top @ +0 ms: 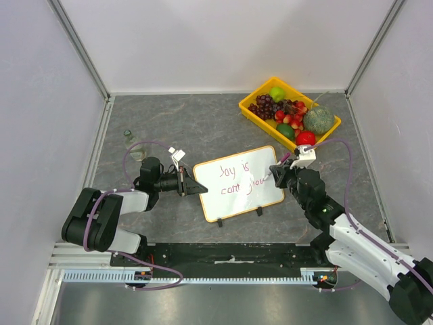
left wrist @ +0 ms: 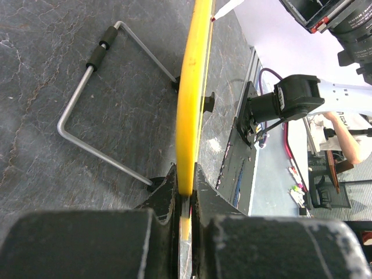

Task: Write a sentence on the whiteboard
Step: Write on the whiteboard at the whiteboard stand.

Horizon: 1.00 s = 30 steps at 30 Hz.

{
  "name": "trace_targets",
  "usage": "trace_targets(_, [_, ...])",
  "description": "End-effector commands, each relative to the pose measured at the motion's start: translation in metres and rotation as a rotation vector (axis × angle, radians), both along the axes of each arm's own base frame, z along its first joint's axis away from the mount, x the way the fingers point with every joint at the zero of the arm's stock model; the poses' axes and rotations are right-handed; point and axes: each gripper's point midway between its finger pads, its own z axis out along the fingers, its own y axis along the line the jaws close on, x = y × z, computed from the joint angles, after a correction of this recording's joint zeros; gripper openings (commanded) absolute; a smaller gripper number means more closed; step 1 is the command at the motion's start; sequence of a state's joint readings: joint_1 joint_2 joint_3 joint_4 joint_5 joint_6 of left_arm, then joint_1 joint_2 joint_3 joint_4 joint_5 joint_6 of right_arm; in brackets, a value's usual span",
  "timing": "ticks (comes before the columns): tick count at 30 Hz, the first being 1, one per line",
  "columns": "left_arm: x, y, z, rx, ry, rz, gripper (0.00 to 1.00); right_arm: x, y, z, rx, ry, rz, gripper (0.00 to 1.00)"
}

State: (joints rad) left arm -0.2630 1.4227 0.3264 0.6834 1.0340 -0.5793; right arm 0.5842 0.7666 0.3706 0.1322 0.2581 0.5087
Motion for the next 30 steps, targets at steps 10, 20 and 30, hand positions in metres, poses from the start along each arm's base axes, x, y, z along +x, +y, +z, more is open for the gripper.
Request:
trace_targets(10, [0.007,0.001,-0.007,0.028,0.006,0.035,0.02,-0.009,-0.009,-0.020,-0.019,0.051,-0.015,0.00])
trace_targets(20, [0.007,0.001,-0.008,0.029,0.008,0.035,0.02,-0.006,-0.008,0.007,0.002,0.002,-0.016,0.00])
trace_targets(30, [0.007,0.002,-0.008,0.029,0.008,0.035,0.02,-0.003,-0.006,0.040,0.032,-0.058,-0.014,0.00])
